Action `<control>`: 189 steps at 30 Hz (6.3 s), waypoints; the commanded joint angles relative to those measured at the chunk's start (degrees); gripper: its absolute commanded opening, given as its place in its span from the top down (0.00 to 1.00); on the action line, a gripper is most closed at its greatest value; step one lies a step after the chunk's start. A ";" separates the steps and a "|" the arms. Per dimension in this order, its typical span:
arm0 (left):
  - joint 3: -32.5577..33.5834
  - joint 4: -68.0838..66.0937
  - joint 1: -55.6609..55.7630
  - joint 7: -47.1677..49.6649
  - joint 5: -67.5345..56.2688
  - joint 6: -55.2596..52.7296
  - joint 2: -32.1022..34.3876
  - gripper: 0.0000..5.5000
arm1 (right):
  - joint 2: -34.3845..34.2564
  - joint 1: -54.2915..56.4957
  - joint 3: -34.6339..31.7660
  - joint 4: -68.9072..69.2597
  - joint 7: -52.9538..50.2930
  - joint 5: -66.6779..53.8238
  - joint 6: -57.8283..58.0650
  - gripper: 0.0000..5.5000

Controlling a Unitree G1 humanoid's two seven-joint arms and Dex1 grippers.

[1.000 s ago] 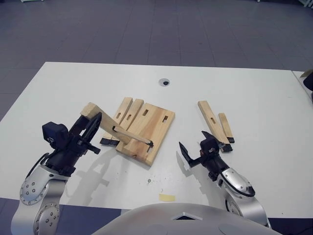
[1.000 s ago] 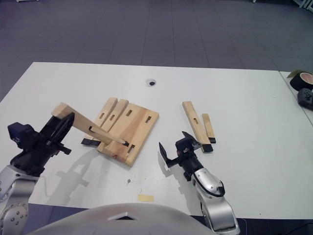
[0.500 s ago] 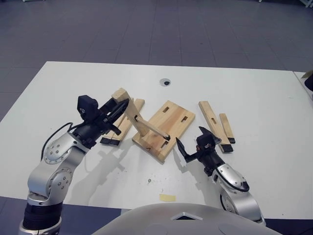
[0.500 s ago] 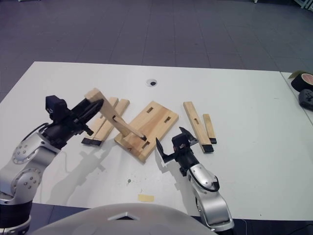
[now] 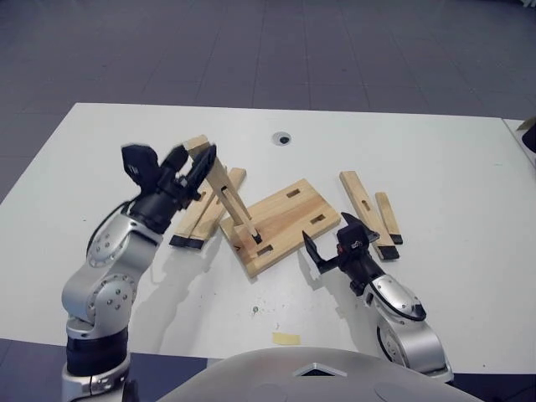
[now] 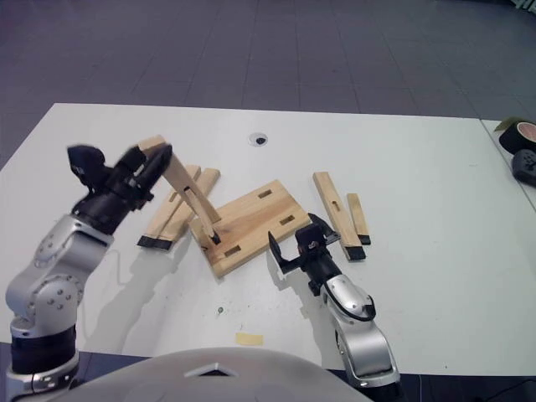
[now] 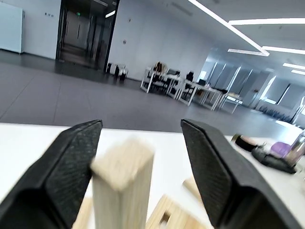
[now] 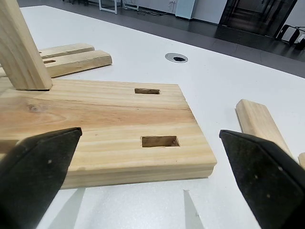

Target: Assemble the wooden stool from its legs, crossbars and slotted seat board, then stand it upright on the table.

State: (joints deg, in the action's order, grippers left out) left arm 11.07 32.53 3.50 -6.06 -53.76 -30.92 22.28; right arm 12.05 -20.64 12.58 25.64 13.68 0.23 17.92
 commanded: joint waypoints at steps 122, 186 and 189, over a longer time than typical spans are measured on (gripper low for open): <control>-14.48 -17.30 34.56 -46.54 39.31 22.49 14.79 0.62 | -23.76 41.50 -13.54 0.86 -8.01 -58.10 -4.93 0.81; -12.59 -11.70 17.08 -78.38 19.14 3.78 34.22 0.07 | -4.41 24.60 -32.20 6.76 -11.57 -60.01 -4.42 0.82; -13.17 -10.67 17.34 -76.67 18.32 3.05 32.46 0.16 | -4.42 25.20 -31.26 5.62 -11.31 -59.81 -3.89 0.82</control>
State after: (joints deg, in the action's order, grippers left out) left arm -1.92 21.06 19.78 -83.81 -35.08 -27.45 55.18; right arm 7.58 3.67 -19.36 32.07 2.45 -59.16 13.29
